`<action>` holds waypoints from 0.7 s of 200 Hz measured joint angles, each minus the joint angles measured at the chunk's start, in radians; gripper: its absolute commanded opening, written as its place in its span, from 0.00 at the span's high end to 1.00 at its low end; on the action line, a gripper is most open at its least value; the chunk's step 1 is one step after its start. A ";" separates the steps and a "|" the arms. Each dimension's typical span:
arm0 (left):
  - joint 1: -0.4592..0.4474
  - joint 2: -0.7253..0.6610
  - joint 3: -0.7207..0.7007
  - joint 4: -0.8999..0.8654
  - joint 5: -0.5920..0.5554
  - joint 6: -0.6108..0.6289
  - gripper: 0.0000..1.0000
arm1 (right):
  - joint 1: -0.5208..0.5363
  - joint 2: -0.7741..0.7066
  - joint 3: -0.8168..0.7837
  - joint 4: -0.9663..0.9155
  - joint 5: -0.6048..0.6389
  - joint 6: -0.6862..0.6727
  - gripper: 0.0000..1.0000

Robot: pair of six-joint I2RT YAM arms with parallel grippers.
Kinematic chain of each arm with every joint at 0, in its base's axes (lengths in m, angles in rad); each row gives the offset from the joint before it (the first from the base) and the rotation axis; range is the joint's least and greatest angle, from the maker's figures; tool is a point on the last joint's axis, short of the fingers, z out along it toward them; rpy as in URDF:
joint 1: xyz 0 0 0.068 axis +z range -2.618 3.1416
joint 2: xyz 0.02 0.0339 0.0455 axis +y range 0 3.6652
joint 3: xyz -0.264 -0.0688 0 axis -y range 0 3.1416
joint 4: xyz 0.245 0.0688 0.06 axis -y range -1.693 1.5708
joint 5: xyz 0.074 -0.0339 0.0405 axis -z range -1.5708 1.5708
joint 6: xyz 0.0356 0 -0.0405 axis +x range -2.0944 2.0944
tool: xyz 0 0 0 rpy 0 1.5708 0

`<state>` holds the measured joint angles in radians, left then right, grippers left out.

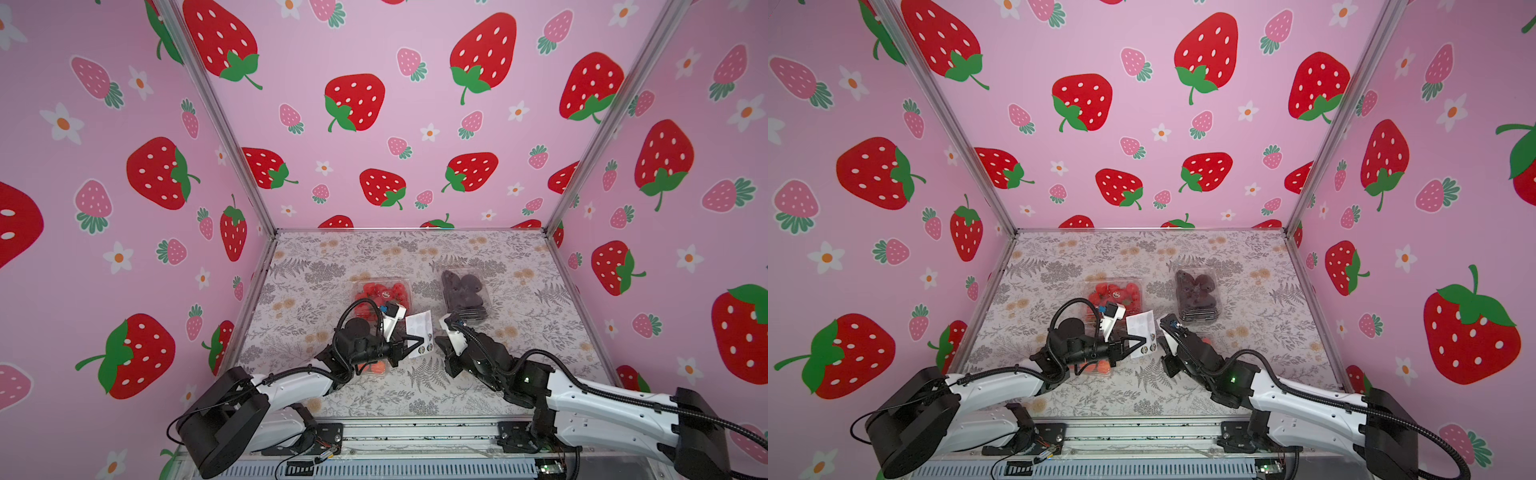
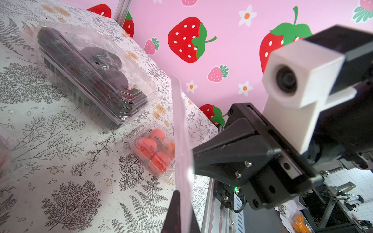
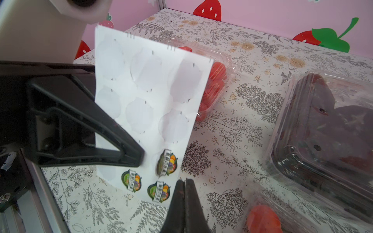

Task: Label fruit boxes
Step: Tear off the label from the label sticker.

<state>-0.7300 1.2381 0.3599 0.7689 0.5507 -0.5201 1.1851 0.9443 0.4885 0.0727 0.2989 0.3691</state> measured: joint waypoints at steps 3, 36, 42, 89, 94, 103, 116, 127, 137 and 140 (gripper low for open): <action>0.000 -0.001 0.000 -0.002 -0.002 0.000 1.00 | 0.000 -0.003 -0.002 0.000 -0.002 -0.002 0.99; 0.000 -0.001 0.000 -0.019 -0.002 0.000 1.00 | -0.001 -0.039 -0.007 0.017 -0.072 -0.024 0.73; 0.000 0.000 0.000 -0.020 -0.002 0.000 1.00 | -0.001 -0.038 -0.006 0.020 -0.084 -0.031 0.72; 0.000 0.012 0.000 -0.019 -0.001 0.000 1.00 | -0.001 0.087 0.023 0.046 -0.119 -0.051 0.70; 0.000 0.014 0.000 -0.019 -0.001 0.000 1.00 | -0.001 0.094 0.026 0.047 -0.116 -0.051 0.72; 0.000 0.017 0.000 -0.019 -0.001 0.000 1.00 | -0.001 0.104 0.029 0.049 -0.111 -0.053 0.79; 0.000 0.019 0.000 -0.019 -0.001 0.000 1.00 | -0.001 0.107 0.029 0.055 -0.102 -0.052 0.83; 0.000 0.021 0.000 -0.019 -0.001 0.001 1.00 | -0.001 0.107 0.029 0.059 -0.090 -0.047 0.88; 0.000 0.021 0.000 -0.019 -0.001 0.001 1.00 | -0.001 0.107 0.029 0.061 -0.073 -0.047 0.94; 0.000 0.021 0.000 -0.019 -0.001 0.001 1.00 | -0.001 0.107 0.029 0.061 -0.069 -0.039 0.97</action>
<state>-0.7303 1.2594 0.3599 0.7498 0.5495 -0.5194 1.1843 1.0512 0.5175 0.1341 0.2295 0.3302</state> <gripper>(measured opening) 0.054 0.102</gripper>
